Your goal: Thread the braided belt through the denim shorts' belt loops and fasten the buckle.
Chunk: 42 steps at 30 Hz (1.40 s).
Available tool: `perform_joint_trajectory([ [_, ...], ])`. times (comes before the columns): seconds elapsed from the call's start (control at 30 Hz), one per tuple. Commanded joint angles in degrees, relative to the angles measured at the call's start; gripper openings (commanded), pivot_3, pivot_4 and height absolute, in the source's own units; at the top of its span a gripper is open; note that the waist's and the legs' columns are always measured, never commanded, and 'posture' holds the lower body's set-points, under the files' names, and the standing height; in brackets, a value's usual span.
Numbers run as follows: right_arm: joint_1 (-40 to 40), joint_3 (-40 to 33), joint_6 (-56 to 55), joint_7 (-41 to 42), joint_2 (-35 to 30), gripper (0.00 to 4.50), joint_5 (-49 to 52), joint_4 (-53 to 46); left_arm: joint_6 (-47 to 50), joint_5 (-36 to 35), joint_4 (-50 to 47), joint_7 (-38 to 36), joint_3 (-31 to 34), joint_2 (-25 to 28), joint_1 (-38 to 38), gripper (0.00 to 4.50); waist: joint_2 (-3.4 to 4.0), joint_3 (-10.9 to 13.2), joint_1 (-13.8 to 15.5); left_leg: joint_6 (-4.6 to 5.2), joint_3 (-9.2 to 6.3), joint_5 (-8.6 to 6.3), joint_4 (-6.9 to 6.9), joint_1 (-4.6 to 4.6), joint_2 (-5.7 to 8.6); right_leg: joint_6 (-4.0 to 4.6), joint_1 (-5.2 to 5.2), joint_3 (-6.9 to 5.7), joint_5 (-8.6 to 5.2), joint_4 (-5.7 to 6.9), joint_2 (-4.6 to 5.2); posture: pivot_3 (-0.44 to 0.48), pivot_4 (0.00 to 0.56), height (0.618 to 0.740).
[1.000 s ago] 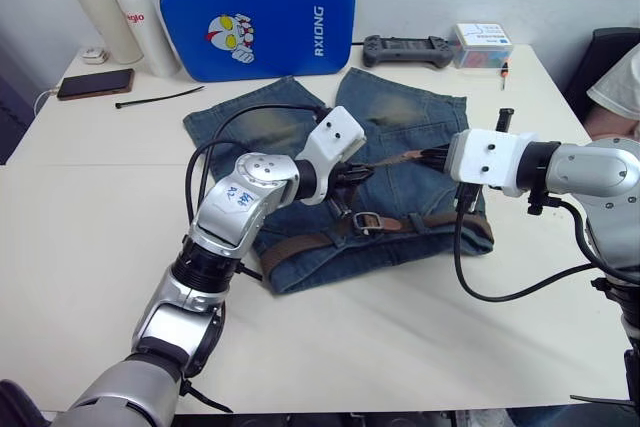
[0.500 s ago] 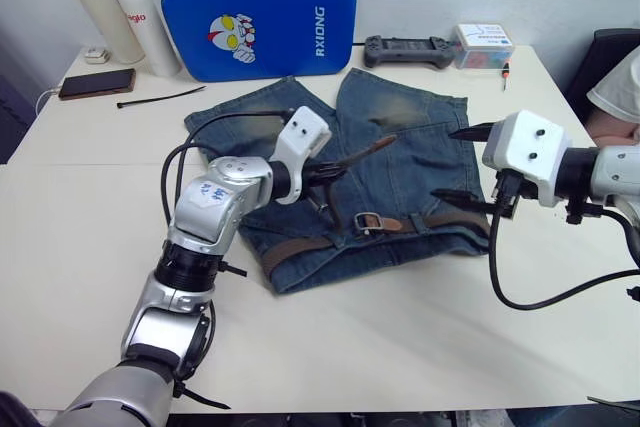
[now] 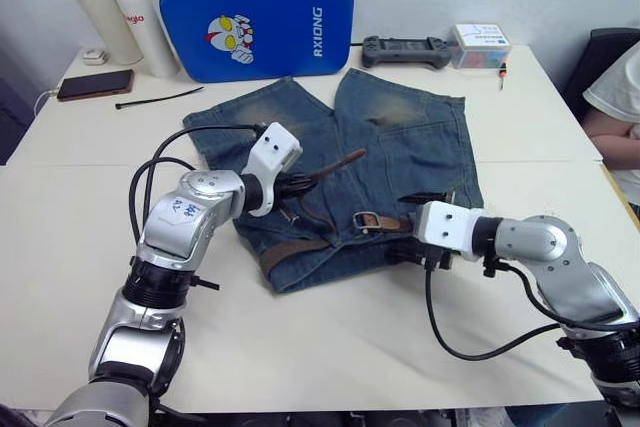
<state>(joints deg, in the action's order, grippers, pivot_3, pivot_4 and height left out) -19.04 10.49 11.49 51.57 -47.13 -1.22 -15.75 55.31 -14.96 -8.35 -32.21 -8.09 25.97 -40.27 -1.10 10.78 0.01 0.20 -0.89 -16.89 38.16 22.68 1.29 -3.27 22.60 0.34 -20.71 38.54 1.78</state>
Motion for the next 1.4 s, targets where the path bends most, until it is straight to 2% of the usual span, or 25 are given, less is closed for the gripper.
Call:
perform_joint_trajectory([
  [0.03, -0.71, -0.30, -1.38, -0.80, 1.10, 4.43, -0.76, 0.30, -0.23, 0.28, -2.88, 0.43, 0.40, 0.70, 0.54, 0.00, 0.00, 0.00, 0.02, 0.00, 0.00, 0.00, 0.00, 0.00, 0.00, 0.00, 0.00, 0.00, 0.00, 0.00, 0.00, 0.000, 0.150, 0.740],
  [0.1, -0.73, -0.02, -1.52, -0.95, 1.73, 4.43, -1.10, 0.79, 0.08, 0.13, -3.53, 0.61, 0.42, 0.77, 0.97, 0.00, 0.00, 0.00, -0.05, 0.00, -0.01, 0.00, 0.00, 0.00, 0.00, 0.00, 0.00, -0.01, 0.00, 0.01, 0.00, 0.000, 0.150, 0.740],
  [0.2, -1.02, -0.34, -0.76, -1.90, 3.40, 3.53, -0.91, 1.32, 0.83, 0.07, -4.97, 0.68, 0.12, 1.19, 2.00, 0.00, 0.00, 0.00, -0.09, 0.00, 0.00, 0.00, 0.00, 0.00, 0.00, 0.00, 0.00, 0.00, 0.00, 0.03, -0.01, 0.000, 0.150, 0.740],
  [0.3, -1.57, -0.91, 0.00, -2.83, 4.51, 2.35, -1.08, 1.97, 1.12, 0.05, -5.86, 0.75, 0.00, 1.47, 2.86, 0.00, 0.01, 0.00, -0.13, -0.01, 0.01, 0.00, -0.01, -0.03, 0.00, 0.00, 0.00, 0.01, 0.00, 0.06, -0.01, 0.000, 0.150, 0.740],
  [0.43, -2.52, -1.31, 1.22, -4.19, 5.47, 0.27, -1.67, 2.92, 1.47, -0.06, -6.07, 0.95, 0.07, 1.40, 3.11, 0.00, 0.01, 0.00, -0.03, -0.02, 0.01, 0.01, 0.02, -0.03, 0.00, 0.00, 0.00, 0.01, 0.00, 0.07, 0.00, 0.000, 0.150, 0.740],
  [0.47, -2.61, -1.37, 1.69, -4.48, 5.60, 0.04, -1.69, 2.92, 1.65, -0.09, -6.23, 1.06, 0.02, 1.37, 3.24, 0.00, 0.01, 0.00, -0.03, -0.02, 0.00, 0.01, 0.02, -0.03, 0.01, 0.00, 0.00, 0.01, 0.00, 0.07, 0.01, 0.000, 0.150, 0.740],
  [0.67, -2.73, -5.72, 12.23, -8.74, 9.30, 0.04, 1.80, 1.43, 6.80, -1.15, -6.53, 3.08, 0.84, -0.01, 2.94, 0.00, 0.01, 0.00, -0.02, -0.02, 0.00, 0.01, 0.03, -0.03, 0.01, 0.00, 0.00, 0.01, 0.00, 0.12, 0.00, 0.000, 0.150, 0.740],
  [0.93, -3.04, -9.78, 25.13, -15.50, 17.07, 0.04, 6.90, -3.23, 10.87, -0.79, -6.70, 3.52, -2.82, -0.51, 2.38, 0.00, 0.01, -0.01, -0.06, -0.03, 0.00, 0.01, 0.03, -0.03, 0.01, 0.00, 0.01, 0.02, 0.00, 0.17, 0.00, 0.000, 0.150, 0.740],
  [1.4, -3.05, -8.39, 33.04, -18.30, 19.50, 0.04, 11.49, -11.50, 10.53, 0.34, -1.75, 6.05, -4.19, -4.21, -1.70, 0.00, 0.02, -0.01, -0.13, -0.03, 0.01, 0.01, 0.00, -0.02, 0.02, 0.00, 0.05, 0.03, 0.00, 0.18, -0.01, 0.000, 0.150, 0.740],
])
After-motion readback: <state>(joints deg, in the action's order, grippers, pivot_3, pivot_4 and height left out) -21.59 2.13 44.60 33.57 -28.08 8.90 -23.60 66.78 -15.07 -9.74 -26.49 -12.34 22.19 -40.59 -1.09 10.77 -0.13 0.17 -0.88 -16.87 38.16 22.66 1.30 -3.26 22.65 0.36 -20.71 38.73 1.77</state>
